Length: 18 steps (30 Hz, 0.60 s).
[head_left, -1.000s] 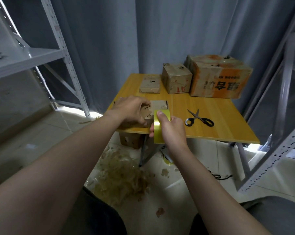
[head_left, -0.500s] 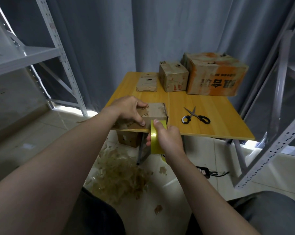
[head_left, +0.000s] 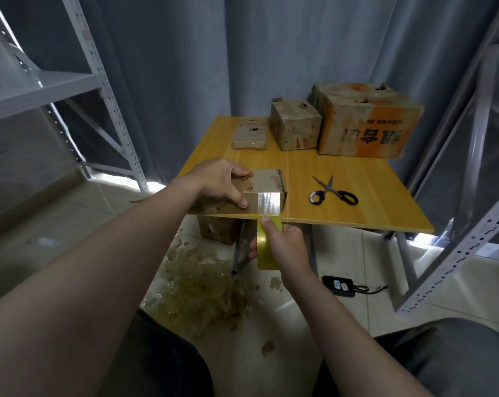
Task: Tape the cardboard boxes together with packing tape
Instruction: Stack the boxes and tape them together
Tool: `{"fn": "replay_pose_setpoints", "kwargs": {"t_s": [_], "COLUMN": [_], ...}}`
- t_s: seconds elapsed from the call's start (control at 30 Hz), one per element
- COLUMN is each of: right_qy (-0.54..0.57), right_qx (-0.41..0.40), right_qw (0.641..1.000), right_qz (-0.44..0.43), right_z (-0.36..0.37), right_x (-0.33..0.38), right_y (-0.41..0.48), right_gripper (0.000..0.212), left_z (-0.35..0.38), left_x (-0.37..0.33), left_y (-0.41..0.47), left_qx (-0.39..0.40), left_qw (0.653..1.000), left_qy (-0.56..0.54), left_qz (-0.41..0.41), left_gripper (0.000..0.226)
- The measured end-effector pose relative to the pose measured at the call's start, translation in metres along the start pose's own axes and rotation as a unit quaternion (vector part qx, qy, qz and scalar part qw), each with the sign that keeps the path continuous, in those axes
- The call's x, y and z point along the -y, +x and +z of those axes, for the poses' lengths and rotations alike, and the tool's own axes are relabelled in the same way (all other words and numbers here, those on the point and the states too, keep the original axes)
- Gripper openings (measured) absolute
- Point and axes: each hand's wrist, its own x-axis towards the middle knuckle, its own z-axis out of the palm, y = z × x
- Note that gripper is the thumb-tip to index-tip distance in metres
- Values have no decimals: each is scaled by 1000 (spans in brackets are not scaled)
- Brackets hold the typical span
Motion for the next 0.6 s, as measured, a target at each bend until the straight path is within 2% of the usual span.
{"fn": "replay_pose_setpoints", "kwargs": {"t_s": [0.37, 0.6], "right_qy": [-21, -19], "right_qx": [18, 1], "right_qw": [999, 1000], "right_qz": [-18, -21], "right_z": [-1, 3], "right_x": [-9, -11], "right_y": [-8, -14], "right_gripper": [34, 31], "left_z": [3, 6], "left_x": [4, 6], "left_y": [-8, -15], "left_qx": [-3, 22], "left_qw": [1000, 998], "left_qy": [1, 35], "left_qz": [30, 40], "left_gripper": [118, 101]}}
